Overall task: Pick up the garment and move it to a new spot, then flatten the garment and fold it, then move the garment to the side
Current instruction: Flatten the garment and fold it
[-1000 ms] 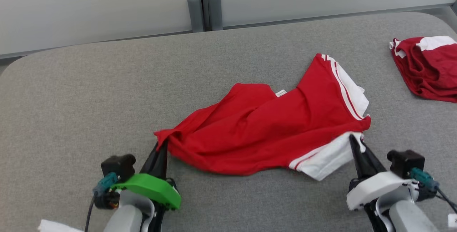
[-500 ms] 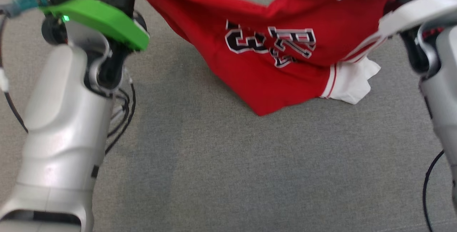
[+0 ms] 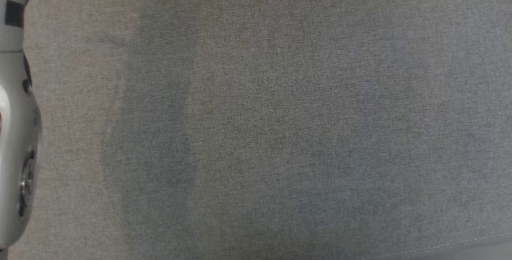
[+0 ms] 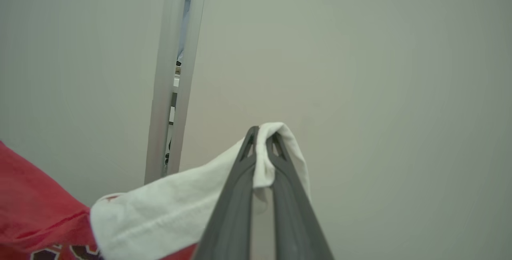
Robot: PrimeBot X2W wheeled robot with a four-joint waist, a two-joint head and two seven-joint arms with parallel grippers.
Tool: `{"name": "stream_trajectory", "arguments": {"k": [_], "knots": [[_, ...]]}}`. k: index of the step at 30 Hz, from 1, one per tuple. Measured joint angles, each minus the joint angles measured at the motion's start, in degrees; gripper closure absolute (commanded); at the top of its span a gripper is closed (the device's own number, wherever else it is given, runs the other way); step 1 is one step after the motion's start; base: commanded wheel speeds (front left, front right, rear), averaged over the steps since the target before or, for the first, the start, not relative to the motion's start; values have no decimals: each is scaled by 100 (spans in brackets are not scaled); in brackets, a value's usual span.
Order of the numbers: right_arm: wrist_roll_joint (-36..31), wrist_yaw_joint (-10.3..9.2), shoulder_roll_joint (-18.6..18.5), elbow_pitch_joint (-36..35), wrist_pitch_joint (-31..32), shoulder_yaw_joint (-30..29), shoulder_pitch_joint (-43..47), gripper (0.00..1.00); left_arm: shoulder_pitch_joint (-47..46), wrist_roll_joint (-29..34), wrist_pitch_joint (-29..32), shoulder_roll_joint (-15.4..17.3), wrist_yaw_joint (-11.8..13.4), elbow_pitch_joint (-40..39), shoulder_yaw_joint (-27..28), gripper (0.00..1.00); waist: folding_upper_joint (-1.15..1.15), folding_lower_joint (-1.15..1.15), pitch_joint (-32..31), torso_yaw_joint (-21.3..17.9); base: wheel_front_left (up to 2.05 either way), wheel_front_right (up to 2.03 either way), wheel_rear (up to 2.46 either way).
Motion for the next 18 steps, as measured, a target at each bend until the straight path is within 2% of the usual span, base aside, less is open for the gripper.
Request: {"name": "stream_trajectory", "arguments": {"k": [5,9,13,18], "knots": [[36,0,66,366,-121,501,-744,100,-790,73,-48,93,-42,446,-90,100,0,-1,141,-200,0,0,0],[266,-1,30,497,-237,853,-895,100,-959,-27,-178,86,-52,682,-126,100,0,-2,281,-294,0,0,0],[647,0,-26,404,-405,1116,-620,100,-613,-285,-432,143,-69,719,-145,100,0,-1,400,-330,0,0,0],[1110,0,-269,29,-571,1380,442,100,542,-481,-710,347,-69,336,-598,100,0,-2,301,-343,0,0,0]]}}
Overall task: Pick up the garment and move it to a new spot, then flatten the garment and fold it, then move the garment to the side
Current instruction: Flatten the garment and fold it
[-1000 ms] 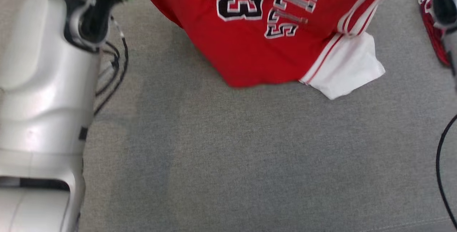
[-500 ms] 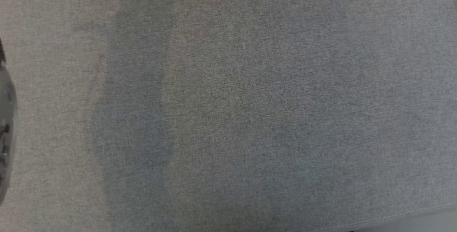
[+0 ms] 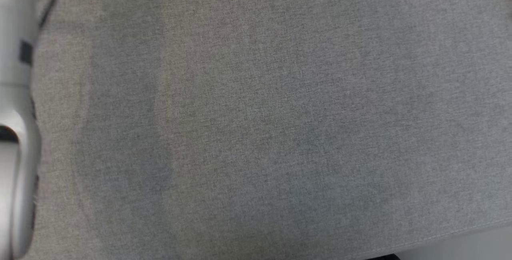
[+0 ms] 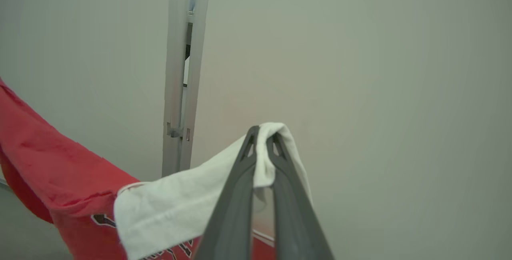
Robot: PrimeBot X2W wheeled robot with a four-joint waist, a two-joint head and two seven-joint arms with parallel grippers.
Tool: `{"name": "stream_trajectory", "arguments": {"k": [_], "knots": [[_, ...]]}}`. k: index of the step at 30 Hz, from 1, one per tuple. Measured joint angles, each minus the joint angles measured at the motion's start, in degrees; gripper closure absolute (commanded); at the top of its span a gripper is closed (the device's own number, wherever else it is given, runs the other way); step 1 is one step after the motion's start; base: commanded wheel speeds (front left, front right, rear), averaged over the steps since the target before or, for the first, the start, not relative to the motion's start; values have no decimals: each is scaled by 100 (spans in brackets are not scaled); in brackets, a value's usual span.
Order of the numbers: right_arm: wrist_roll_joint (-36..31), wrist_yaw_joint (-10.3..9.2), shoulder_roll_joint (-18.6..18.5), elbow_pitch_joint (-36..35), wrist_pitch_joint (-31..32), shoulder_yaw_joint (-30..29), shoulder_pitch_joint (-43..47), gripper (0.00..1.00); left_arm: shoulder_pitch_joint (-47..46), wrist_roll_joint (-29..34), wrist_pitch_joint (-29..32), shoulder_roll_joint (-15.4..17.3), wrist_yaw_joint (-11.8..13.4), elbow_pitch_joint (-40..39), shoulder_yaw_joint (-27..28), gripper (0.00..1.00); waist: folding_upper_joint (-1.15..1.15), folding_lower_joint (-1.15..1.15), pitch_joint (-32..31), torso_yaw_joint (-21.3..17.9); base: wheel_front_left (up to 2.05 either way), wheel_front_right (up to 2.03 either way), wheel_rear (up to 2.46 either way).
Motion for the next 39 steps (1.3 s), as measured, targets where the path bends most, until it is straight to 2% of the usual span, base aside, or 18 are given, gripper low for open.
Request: {"name": "stream_trajectory", "arguments": {"k": [7,10,17,21,24,29,39], "knots": [[672,-1,-478,-909,-79,-177,1987,100,1914,-296,-572,278,-8,-795,-353,100,0,0,-404,79,0,0,0],[771,0,-645,-1374,-90,-314,2923,100,2779,-356,-703,389,29,-1155,-204,100,0,-1,-619,99,0,0,0],[858,0,-737,-2361,-96,-1081,5216,100,4983,-472,-758,411,460,-2436,207,100,0,-1,-1122,112,0,0,0],[834,0,-426,-2821,41,-1699,6500,100,6107,-231,-775,342,767,-3232,393,100,0,-2,-1359,113,0,0,0],[651,0,-203,-3120,178,-2132,7312,100,6866,-303,-780,166,818,-3553,520,100,0,-1,-1513,120,0,0,0],[378,0,259,-3638,534,-2590,8472,100,7778,-180,-781,103,891,-3815,608,100,0,-2,-1759,133,0,0,0],[-16,0,955,-4518,1184,-3245,10262,100,9044,-62,-781,-84,988,-4032,576,100,0,-1,-2187,229,0,0,0]]}}
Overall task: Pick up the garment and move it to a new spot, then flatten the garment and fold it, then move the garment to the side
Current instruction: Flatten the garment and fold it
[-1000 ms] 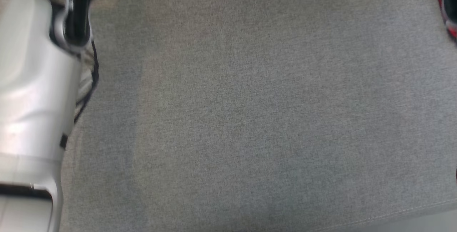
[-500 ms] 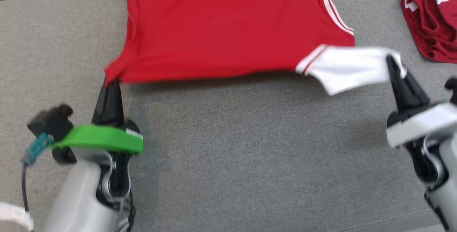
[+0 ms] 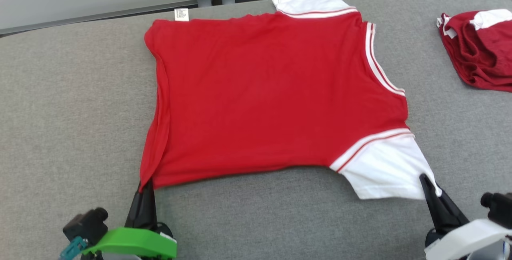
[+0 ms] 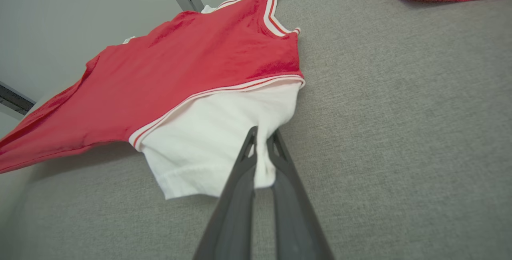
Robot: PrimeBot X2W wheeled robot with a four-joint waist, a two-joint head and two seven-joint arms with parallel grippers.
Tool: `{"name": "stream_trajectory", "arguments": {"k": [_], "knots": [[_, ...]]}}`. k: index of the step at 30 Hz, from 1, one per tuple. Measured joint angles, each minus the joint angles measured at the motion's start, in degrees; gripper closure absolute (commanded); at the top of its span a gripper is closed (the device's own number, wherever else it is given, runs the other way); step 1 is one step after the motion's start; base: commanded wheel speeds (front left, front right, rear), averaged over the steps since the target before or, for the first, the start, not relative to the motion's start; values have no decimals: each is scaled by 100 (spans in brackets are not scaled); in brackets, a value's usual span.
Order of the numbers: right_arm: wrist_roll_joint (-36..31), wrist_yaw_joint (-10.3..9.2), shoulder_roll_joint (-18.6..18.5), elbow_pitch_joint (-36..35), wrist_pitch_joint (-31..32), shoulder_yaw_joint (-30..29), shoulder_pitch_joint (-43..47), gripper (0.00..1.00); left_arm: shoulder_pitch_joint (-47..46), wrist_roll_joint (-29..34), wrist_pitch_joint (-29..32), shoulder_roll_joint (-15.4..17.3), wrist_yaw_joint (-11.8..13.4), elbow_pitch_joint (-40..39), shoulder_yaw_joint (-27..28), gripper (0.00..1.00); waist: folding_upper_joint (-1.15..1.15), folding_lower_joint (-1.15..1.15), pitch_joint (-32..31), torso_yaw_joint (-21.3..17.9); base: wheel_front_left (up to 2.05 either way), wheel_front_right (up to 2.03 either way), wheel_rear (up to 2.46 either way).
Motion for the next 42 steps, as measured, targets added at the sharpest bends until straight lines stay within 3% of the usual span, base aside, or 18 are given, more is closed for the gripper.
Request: {"name": "stream_trajectory", "arguments": {"k": [11,20,23,32,42], "knots": [[-207,0,460,-438,363,-389,643,100,330,45,40,-3,78,-96,-136,100,0,0,-131,196,0,0,0],[-258,0,316,-269,404,-390,-68,100,4,135,91,-3,12,-25,-216,100,0,0,-107,168,0,0,0],[-257,0,219,-134,402,-391,-417,100,-135,-155,191,-127,-111,-67,-146,100,0,0,-76,202,0,0,0],[-252,-1,-164,671,461,-77,-1644,100,-860,-83,547,-22,-204,216,-293,100,0,0,87,322,0,0,0],[-200,0,-375,2204,452,324,-3193,100,-1990,101,737,-20,-410,1117,-494,100,0,1,312,429,0,0,0]]}}
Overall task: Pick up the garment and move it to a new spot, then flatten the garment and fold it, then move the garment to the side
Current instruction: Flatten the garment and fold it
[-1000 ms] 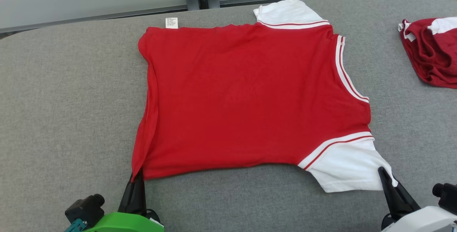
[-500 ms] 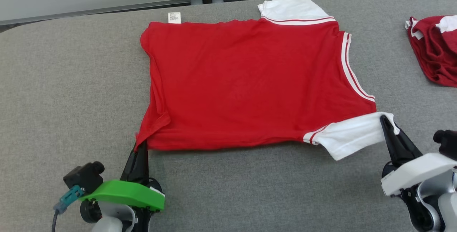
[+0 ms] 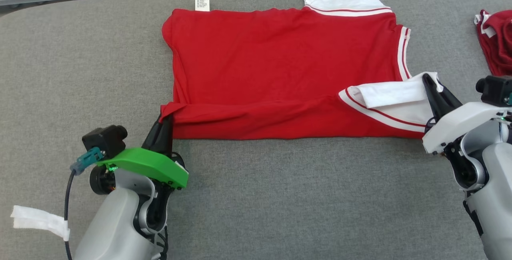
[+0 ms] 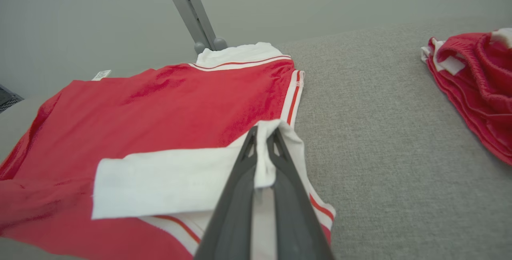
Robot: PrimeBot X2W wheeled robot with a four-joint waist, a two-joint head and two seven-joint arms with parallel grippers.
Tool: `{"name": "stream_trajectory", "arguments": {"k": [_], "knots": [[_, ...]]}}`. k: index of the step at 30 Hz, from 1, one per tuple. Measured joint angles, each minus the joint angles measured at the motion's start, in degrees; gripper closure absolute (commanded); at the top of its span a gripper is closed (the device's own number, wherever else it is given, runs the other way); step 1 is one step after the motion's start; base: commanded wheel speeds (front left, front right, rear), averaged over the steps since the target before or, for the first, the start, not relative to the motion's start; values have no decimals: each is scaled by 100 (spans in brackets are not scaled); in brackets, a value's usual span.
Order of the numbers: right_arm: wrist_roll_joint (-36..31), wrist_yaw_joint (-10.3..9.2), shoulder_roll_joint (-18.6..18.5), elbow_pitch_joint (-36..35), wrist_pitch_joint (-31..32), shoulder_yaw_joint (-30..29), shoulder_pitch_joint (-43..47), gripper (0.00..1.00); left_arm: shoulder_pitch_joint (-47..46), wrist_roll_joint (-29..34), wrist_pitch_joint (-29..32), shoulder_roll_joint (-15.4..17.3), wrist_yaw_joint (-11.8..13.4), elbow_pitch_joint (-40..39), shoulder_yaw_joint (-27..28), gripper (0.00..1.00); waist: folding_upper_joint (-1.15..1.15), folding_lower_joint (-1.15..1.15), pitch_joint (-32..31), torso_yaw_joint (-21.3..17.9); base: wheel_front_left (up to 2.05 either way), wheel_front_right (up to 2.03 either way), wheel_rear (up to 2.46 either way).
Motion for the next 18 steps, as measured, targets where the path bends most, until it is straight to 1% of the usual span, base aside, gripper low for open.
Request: {"name": "stream_trajectory", "arguments": {"k": [2,3,4,5,6,9,12,18], "knots": [[15,0,7,365,-98,73,-270,100,-232,77,-29,9,-31,258,-16,100,0,0,47,16,0,0,0],[51,-1,24,526,-179,105,-378,100,-333,124,-77,9,-55,368,-23,94,0,0,67,20,0,0,0],[53,0,32,641,-259,141,-456,66,-415,160,-131,8,-87,445,-43,58,0,0,79,23,0,0,0],[54,0,37,778,-368,193,-541,0,-513,219,-189,5,-105,553,-82,3,0,0,87,25,0,0,0],[70,0,48,892,-448,260,-600,0,-583,254,-225,-1,-113,660,-115,0,0,0,84,25,0,0,0],[122,-1,74,1145,-754,447,-648,0,-647,441,-385,0,-160,914,-226,0,0,0,43,5,0,0,0],[153,0,-7,1251,-1113,592,-613,0,-627,459,-530,-51,-210,1031,-216,0,0,0,-34,-23,0,0,0],[281,-1,-225,1412,-1348,878,-85,0,-204,502,-655,-29,-224,1185,-179,0,0,0,-210,-93,0,0,0]]}}
